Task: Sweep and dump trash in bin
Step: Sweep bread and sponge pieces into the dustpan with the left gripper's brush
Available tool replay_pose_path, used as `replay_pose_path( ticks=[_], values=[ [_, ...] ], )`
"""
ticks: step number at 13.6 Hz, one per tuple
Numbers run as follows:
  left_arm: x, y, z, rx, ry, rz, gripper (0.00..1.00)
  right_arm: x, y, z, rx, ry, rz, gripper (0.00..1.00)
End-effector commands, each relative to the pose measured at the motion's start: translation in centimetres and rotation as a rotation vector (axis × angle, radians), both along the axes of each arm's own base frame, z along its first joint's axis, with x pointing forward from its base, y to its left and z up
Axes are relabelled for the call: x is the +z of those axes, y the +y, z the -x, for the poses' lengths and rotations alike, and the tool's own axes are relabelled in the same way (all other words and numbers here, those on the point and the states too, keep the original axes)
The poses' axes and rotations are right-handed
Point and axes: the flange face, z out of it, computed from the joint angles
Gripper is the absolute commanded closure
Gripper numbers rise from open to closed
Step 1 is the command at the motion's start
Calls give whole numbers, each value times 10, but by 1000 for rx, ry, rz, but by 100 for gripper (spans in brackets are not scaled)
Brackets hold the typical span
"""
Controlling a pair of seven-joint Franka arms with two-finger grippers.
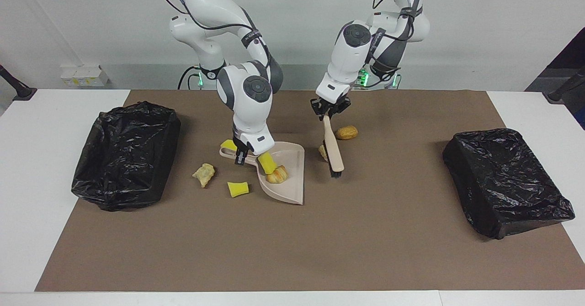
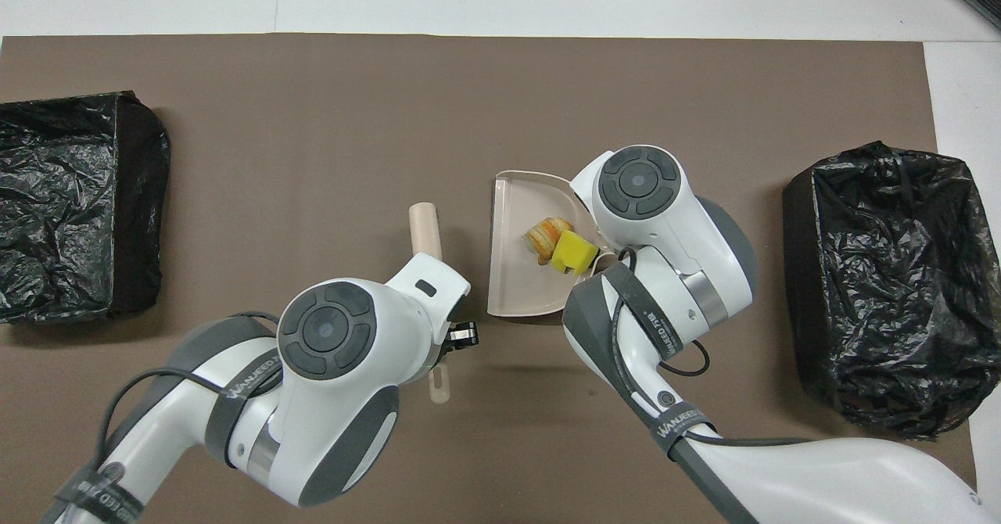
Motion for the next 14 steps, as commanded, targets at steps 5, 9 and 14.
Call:
replay_pose_path(
  ticks=[5, 9, 14],
  values=[
    [-17, 45, 52, 444, 135, -263, 100, -2, 5, 7, 123, 33, -92, 100],
    [-50, 47, 83, 540, 148, -335, 100, -7, 0, 9, 120, 52, -116, 100],
    [-71, 20, 70, 267, 111, -166, 100, -13, 4, 14, 99, 56, -114, 100]
  ],
)
